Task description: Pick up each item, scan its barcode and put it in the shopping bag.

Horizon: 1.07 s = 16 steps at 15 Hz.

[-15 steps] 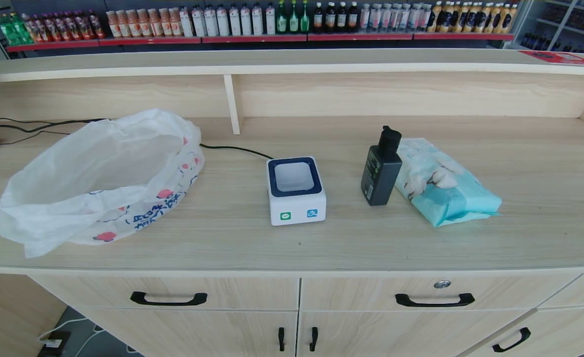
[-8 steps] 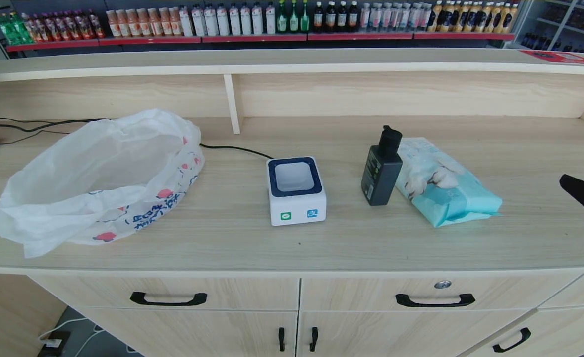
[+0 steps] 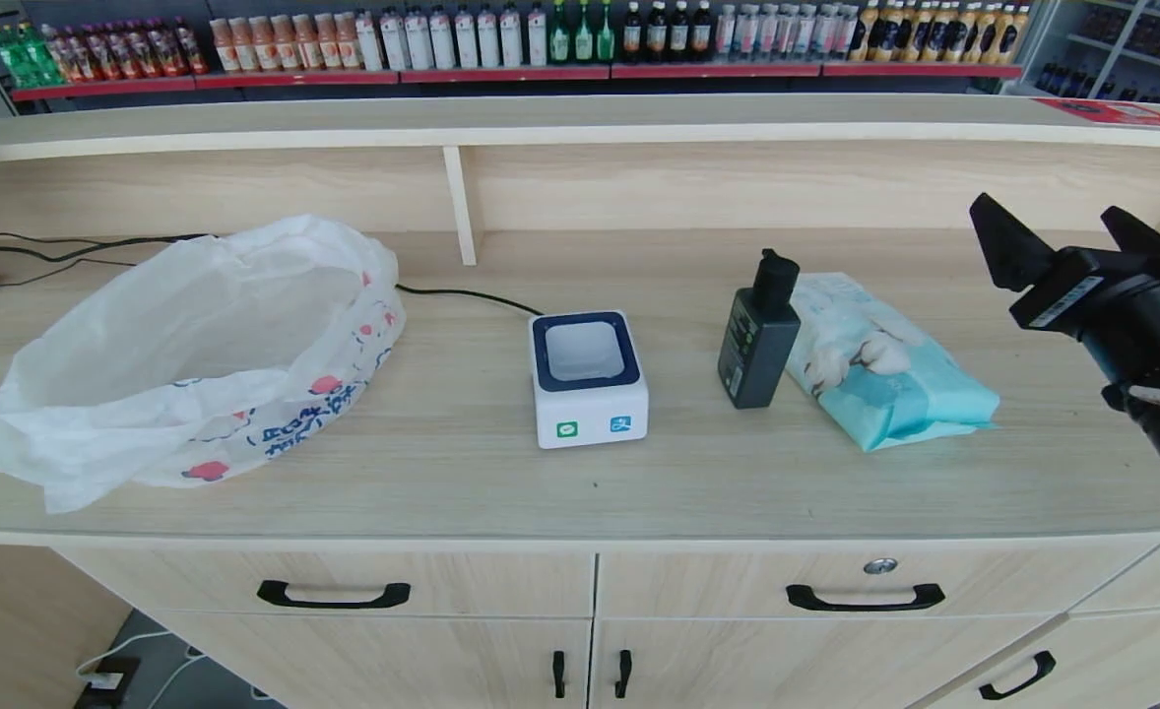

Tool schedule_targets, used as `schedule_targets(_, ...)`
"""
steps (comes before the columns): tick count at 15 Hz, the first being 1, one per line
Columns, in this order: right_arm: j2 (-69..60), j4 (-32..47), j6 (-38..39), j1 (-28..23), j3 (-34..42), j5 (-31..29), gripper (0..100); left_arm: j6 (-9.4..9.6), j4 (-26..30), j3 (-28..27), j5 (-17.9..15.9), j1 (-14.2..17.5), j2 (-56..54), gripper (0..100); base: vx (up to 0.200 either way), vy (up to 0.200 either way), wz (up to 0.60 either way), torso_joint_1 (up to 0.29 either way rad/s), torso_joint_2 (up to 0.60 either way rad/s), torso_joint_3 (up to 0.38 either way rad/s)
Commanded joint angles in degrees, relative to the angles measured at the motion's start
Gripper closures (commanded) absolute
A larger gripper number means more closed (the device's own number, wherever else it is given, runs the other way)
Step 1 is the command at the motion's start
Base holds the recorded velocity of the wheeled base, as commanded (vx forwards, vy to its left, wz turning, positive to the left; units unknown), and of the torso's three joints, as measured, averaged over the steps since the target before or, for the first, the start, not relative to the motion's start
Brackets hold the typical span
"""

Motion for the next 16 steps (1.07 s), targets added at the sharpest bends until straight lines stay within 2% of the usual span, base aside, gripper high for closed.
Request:
schedule_targets(1,6.4,-2.3,0.6,6.5,-0.6,-2.5,0,-0.02,0.0,0.0,0.0,0.1,0.0,0,0.000,0.000,0.00,0.000,0.00,0.000)
schedule_targets(5,7.9,-4.2,0.8,13.8,-1.0,-10.0,0,-0.02,0.0,0.0,0.1,0.0,0.0,0,0.000,0.000,0.00,0.000,0.00,0.000)
schedule_targets(8,8.9,-4.4,-0.2,16.1,-0.9,-10.1,0,-0.02,0.0,0.0,0.1,0.0,0.0,0,0.000,0.000,0.00,0.000,0.00,0.000)
schedule_targets(14,14.0,-5.9,-2.1,17.5,-0.8,-10.1,0,-0.02,0.0,0.0,0.1,0.0,0.0,0,0.000,0.000,0.00,0.000,0.00,0.000)
schedule_targets(16,16.2,-5.9,-2.0,17.5,-3.0,-10.1,0,-0.02,0.0,0.0,0.0,0.0,0.0,0,0.000,0.000,0.00,0.000,0.00,0.000)
